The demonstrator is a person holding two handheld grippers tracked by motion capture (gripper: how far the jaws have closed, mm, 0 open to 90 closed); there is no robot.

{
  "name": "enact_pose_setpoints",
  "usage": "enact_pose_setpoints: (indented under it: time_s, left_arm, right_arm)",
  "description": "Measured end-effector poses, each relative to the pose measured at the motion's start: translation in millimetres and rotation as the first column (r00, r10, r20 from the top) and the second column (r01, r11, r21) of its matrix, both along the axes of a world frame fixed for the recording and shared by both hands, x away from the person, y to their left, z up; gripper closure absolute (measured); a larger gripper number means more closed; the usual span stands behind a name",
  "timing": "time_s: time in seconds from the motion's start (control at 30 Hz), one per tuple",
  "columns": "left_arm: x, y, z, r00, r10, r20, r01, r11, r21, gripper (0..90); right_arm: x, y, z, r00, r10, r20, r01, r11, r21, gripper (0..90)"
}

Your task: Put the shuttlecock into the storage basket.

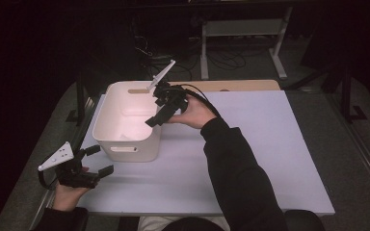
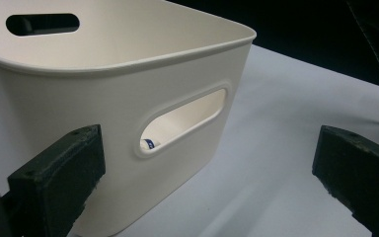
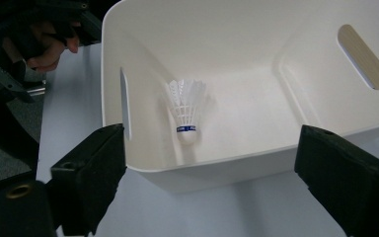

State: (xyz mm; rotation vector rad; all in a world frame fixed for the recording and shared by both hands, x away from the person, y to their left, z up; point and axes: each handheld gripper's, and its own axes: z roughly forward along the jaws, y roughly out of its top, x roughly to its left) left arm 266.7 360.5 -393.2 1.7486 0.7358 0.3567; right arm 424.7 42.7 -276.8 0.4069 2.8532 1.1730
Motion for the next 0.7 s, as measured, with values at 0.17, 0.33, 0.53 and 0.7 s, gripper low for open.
enact_pose_setpoints:
  time_s: [0.17,0.33,0.53,0.7]
  left_arm:
    - [0.2,-0.1,-0.1,1.0000,0.001,-0.001,-0.001,1.0000,-0.002,0.0]
    - [0.0,0.0,0.0,1.0000,0.001,-0.001,-0.001,1.0000,-0.002,0.0]
    - [-0.1,-0.1,0.0,1.0000,0.001,-0.001,-0.001,1.0000,-0.002,0.0]
    - [0.1,-0.1,-0.1,1.0000,0.002,-0.002,-0.002,1.0000,-0.003,0.0]
  right_arm:
    - [-1.1,-7.6,1.2,0.9996,-0.025,0.014,0.025,0.9997,0.001,1.7]
    - [-3.3,-16.8,0.9,0.9981,-0.055,0.029,0.055,0.9985,-0.001,0.0]
    - [-8.1,-31.4,1.6,0.9965,-0.075,0.036,0.074,0.9968,0.030,0.0]
    - [-10.2,-43.7,-1.2,0.9948,-0.094,0.039,0.092,0.9949,0.042,0.0]
